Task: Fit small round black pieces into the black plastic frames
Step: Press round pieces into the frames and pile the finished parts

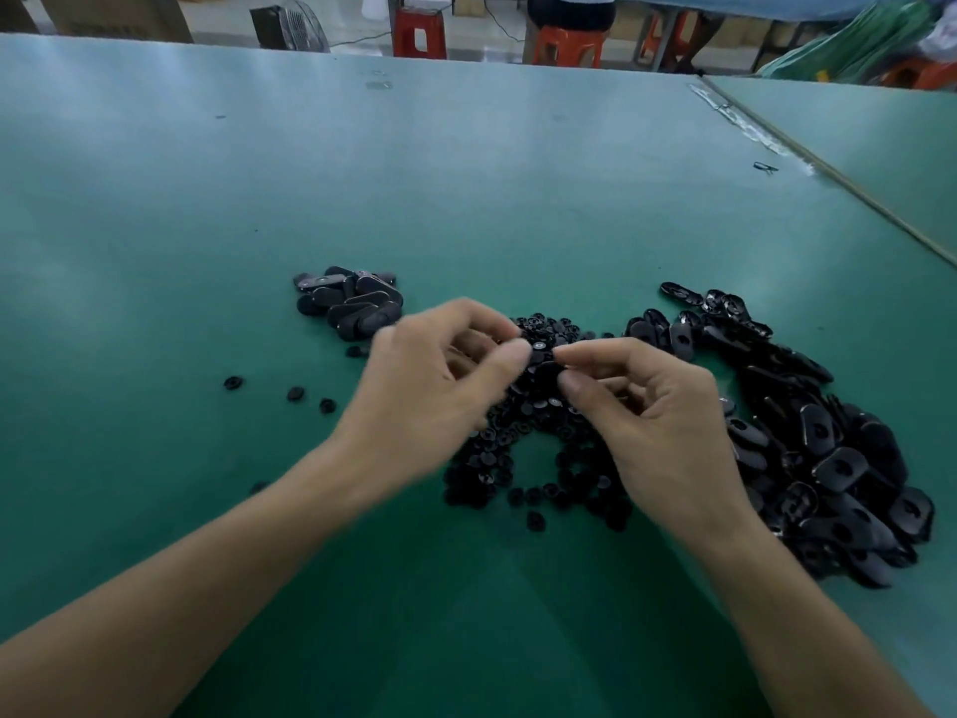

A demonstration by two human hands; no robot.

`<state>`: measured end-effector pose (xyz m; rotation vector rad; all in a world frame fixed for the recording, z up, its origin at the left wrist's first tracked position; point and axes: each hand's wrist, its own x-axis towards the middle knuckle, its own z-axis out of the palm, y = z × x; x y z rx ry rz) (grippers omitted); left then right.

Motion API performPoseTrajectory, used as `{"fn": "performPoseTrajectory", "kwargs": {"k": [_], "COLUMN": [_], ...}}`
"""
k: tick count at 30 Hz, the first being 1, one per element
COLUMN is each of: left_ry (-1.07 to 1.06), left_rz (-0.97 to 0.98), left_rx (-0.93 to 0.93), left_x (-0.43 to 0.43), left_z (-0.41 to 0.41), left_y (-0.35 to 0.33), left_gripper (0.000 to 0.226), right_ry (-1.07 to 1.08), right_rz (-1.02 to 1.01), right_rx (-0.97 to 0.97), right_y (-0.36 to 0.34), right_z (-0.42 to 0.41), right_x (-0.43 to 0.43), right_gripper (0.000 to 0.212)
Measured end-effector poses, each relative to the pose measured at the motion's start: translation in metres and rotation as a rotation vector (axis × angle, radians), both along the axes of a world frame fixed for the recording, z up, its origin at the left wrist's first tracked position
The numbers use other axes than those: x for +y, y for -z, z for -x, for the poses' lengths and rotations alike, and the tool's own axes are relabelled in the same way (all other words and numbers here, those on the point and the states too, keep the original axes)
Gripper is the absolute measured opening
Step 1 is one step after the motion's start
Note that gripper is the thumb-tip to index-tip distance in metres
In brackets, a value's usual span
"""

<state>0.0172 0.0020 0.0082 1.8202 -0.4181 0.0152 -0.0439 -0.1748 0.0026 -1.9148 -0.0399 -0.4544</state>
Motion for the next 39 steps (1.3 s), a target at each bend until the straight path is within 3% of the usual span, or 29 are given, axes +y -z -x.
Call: {"fn": "performPoseTrajectory", "kwargs": {"k": [6,9,13,24,31,33,36,39], "left_ry": [0.103,0.095,0.094,0.128,0.085,0.077,0.059,0.082], "left_rz": [0.182,0.209,0.248,0.331,0.404,0.401,0.369,0.378], "left_rx": [0.058,0.079,0.084,0.092,0.095,0.090,0.088,0.073], "left_x": [-0.007,-0.007,-0.007,-0.003,-0.004,-0.002,-0.001,-0.001], "left_z": [0.012,0.013,0.013,0.007,0.005,0.005,0.006,0.007], "left_y": [0.015,0.017,0.016,0.018,0.019,0.019,0.018,0.016], "left_gripper": [0.008,0.009,0.015,0.019,0.017,0.010,0.019,0.022], "right_ry": [-0.057,0.002,0.012,0.055,0.133,0.145,0.163,0.158], "right_rz": [-0.100,-0.005,0.050,-0.029,0.206,0.329,0.580,0.706], "right_rx": [0.012,0.095,0.058,0.022,0.025,0.024,0.052,0.118], "right_y": [0.002,0.003,0.002,0.002,0.002,0.002,0.003,0.003], "right_z": [0.001,0.002,0.004,0.001,0.004,0.004,0.006,0.006], "right_x": [0.008,0.005,0.006,0.006,0.007,0.007,0.006,0.005], "right_gripper": [0.023,0.018,0.004,0.015,0.008,0.009,0.012,0.019]}}
